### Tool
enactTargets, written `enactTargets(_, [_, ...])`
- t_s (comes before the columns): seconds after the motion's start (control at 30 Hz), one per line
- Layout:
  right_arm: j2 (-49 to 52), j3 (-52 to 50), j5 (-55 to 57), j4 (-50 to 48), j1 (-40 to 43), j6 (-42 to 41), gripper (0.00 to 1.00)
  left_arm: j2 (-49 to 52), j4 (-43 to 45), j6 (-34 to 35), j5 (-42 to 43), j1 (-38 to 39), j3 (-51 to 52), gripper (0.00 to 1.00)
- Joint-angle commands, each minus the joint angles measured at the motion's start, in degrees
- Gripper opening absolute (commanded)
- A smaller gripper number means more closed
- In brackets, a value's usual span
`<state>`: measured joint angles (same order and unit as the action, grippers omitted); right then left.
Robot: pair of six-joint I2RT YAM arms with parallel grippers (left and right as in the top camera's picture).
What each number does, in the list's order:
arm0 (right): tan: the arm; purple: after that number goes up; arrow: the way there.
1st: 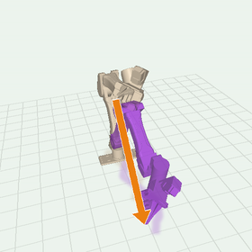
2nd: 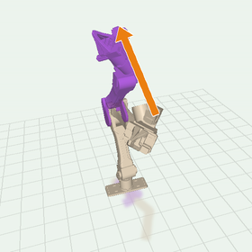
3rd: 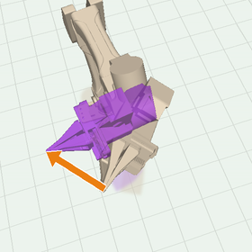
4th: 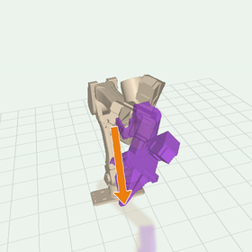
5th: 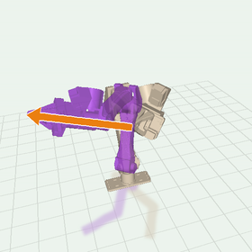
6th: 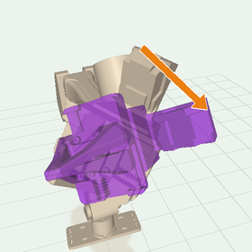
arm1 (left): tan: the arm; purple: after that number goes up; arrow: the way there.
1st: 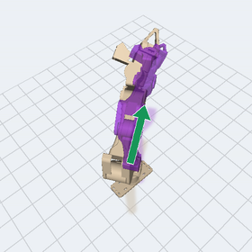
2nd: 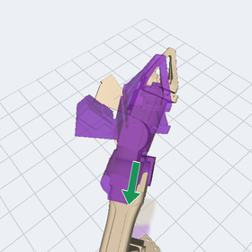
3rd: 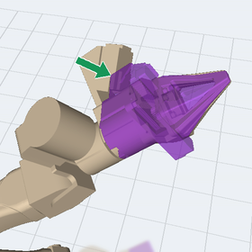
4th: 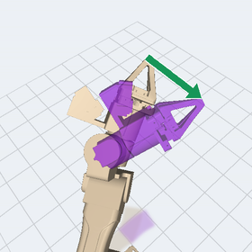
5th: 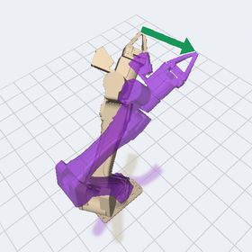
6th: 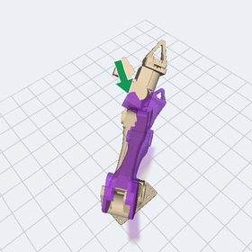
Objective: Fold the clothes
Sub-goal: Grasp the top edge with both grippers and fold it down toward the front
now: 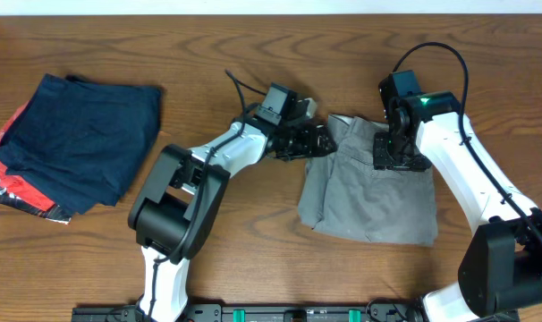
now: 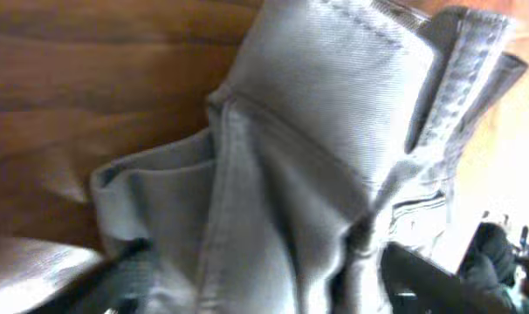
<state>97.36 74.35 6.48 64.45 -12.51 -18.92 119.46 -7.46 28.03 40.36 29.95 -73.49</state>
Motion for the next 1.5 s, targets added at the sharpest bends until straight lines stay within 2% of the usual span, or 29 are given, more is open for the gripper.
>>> enactTargets(0.0, [0.0, 0.2, -2.2, -0.9, 0.4, 0.4, 0.48, 2.3, -1.5, 0.4, -0.9, 1.2, 1.3, 0.94])
enactTargets(0.07, [0.2, -0.7, -3.7, -2.0, 0.5, 2.3, 0.47, 2.3, -1.7, 0.4, 0.0, 1.2, 1.3, 1.0])
enactTargets(0.1, [0.2, -1.4, -3.7, -2.3, 0.5, 2.1, 0.46, 2.3, -1.9, 0.4, 0.7, 1.1, 1.3, 0.98])
enactTargets(0.23, [0.2, -5.5, 1.4, -4.9, 1.2, -6.4, 0.42, 2.3, -2.0, 0.3, 4.8, 1.1, 1.3, 0.98])
enactTargets(0.37, [0.2, -9.9, 4.7, -8.3, 2.5, -10.8, 0.4, 2.3, -3.9, 0.3, 3.7, 1.3, 1.3, 0.98])
enactTargets(0.43, [0.2, -12.3, 4.6, -11.2, 3.2, -10.7, 0.39, 2.3, -5.2, 0.3, 2.9, 1.4, 1.3, 0.98])
enactTargets(0.57, [0.2, -18.4, 2.0, -19.4, 2.7, -5.0, 0.39, 2.3, -8.7, 0.2, 2.3, 1.3, 1.3, 0.98])
enactTargets(0.67, [0.2, -22.3, 1.8, -22.9, 2.3, -4.6, 0.39, 2.3, -11.8, 0.2, 1.3, 1.2, 1.3, 0.98])
enactTargets(0.83, [0.2, -24.8, 1.0, -24.5, 2.4, -4.6, 0.39, 2.3, -16.2, 4.5, -7.1, 1.3, 1.3, 0.98])
enactTargets(1.0, [0.2, -24.8, -0.8, -24.9, 2.4, -4.6, 0.39, 2.3, -15.3, 4.9, -7.8, 3.5, 1.3, 0.98])
enactTargets(1.17, [0.2, -24.8, -2.0, -25.2, 2.4, -4.6, 0.39, 2.3, -13.5, 5.5, -12.0, 6.9, 1.3, 0.98])
enactTargets(1.47, [0.2, -24.8, -2.5, -24.8, 2.3, -3.7, 0.4, 2.4, -3.9, 11.1, -12.6, 12.6, 1.3, 0.98])
